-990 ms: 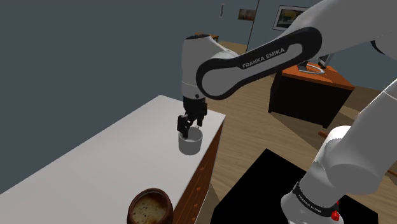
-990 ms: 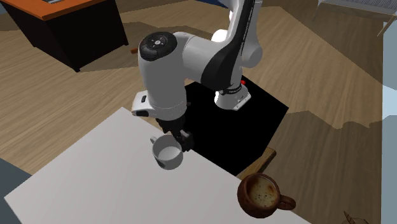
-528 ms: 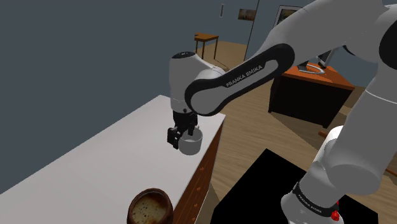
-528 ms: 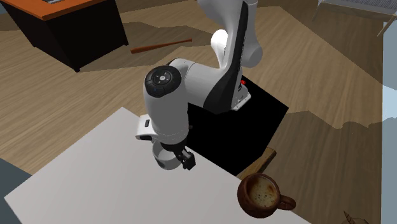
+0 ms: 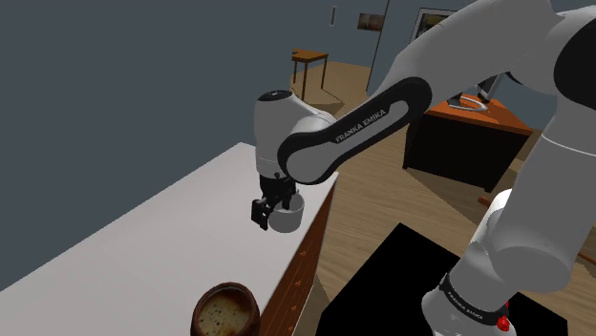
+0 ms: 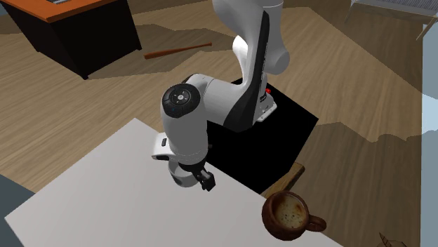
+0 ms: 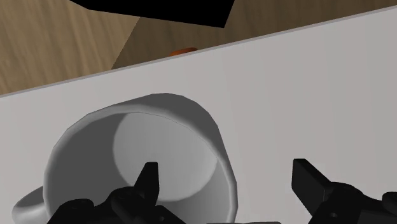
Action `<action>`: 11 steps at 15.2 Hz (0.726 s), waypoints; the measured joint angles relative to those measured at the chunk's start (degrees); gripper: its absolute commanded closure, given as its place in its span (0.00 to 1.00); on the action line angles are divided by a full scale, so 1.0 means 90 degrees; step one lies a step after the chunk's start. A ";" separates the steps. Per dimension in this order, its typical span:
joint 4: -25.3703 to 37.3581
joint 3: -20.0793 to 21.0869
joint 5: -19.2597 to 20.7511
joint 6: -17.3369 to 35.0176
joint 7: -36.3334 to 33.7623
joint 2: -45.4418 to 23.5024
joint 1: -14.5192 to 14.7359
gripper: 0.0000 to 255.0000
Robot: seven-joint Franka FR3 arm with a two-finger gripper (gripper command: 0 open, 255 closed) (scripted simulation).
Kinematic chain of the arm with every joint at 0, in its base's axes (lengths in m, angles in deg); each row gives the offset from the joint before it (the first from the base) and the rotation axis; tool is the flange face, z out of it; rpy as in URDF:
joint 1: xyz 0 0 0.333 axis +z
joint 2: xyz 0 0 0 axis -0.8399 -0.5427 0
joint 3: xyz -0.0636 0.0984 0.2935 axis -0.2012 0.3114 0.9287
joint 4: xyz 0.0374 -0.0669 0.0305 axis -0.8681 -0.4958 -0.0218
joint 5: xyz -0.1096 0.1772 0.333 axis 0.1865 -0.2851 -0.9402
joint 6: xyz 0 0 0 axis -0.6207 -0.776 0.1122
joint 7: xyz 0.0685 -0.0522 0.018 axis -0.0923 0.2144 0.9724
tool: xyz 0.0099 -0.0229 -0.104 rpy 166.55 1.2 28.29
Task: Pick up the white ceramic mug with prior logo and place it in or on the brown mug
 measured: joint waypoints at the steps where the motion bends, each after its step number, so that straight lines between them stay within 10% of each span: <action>1: -0.0002 0.0000 0.0001 0.0003 0.0000 -0.0001 0.0000 0.00; 2: -0.0002 -0.0001 0.0001 0.0004 0.0000 -0.0002 0.0000 0.00; 3: -0.0002 -0.0001 0.0001 0.0004 0.0000 -0.0002 0.0000 1.00; 11: 0.0000 0.0000 0.0001 0.0004 -0.0001 -0.0001 0.0000 1.00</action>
